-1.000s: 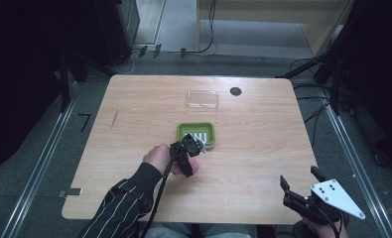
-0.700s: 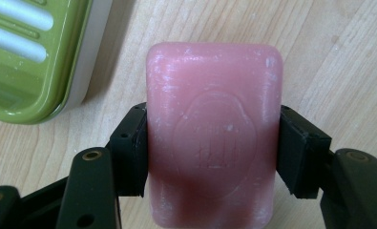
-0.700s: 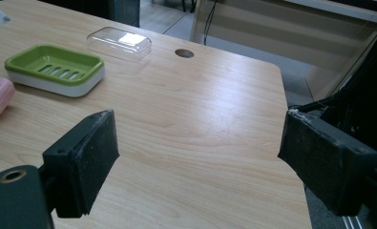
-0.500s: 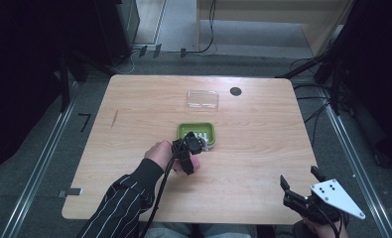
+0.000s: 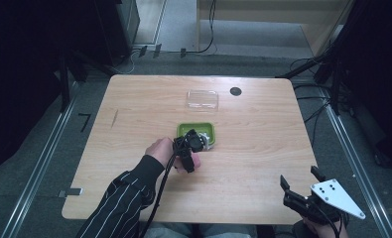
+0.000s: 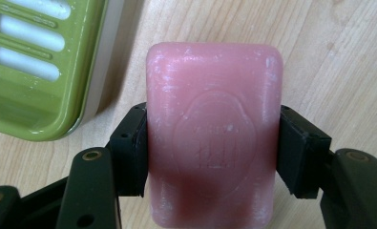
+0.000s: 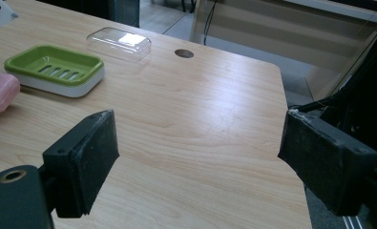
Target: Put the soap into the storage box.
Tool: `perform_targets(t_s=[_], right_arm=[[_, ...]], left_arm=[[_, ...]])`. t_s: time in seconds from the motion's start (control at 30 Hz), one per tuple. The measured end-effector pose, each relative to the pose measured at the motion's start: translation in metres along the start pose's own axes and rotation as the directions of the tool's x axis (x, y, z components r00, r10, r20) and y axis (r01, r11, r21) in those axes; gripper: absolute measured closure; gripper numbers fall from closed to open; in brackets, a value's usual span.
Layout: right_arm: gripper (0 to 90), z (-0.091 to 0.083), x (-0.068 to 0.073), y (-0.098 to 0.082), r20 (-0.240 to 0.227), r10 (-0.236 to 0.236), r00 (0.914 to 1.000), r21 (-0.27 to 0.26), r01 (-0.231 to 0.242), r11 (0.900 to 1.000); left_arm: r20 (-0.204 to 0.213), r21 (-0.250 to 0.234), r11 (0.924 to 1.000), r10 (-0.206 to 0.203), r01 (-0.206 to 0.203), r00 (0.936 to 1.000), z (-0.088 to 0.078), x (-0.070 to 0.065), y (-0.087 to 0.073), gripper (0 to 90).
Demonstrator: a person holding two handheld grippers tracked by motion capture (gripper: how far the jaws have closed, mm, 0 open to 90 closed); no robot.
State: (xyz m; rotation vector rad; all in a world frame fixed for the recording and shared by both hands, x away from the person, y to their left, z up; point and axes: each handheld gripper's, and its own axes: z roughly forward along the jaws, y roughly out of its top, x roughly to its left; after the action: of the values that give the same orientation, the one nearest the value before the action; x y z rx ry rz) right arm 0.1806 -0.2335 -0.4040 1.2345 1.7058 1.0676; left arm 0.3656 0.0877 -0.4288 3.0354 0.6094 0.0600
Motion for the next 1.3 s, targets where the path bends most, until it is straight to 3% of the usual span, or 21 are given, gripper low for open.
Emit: perform_targets(t_s=[0.8,1.3], right_arm=[[13.5,0.001,0.0,0.0,-0.002,-0.002,1.0,0.0,0.002,1.0],[13.5,0.001,0.0,0.0,-0.001,-0.004,1.0,0.001,0.004,1.0]], left_arm=[[0.006,-0.005,0.9993,0.037,-0.037,0.9993,-0.006,0.007,0.012,38.8],[0.001,-0.02,0.9988,0.046,-0.046,0.999,-0.02,0.02,0.012,38.8]])
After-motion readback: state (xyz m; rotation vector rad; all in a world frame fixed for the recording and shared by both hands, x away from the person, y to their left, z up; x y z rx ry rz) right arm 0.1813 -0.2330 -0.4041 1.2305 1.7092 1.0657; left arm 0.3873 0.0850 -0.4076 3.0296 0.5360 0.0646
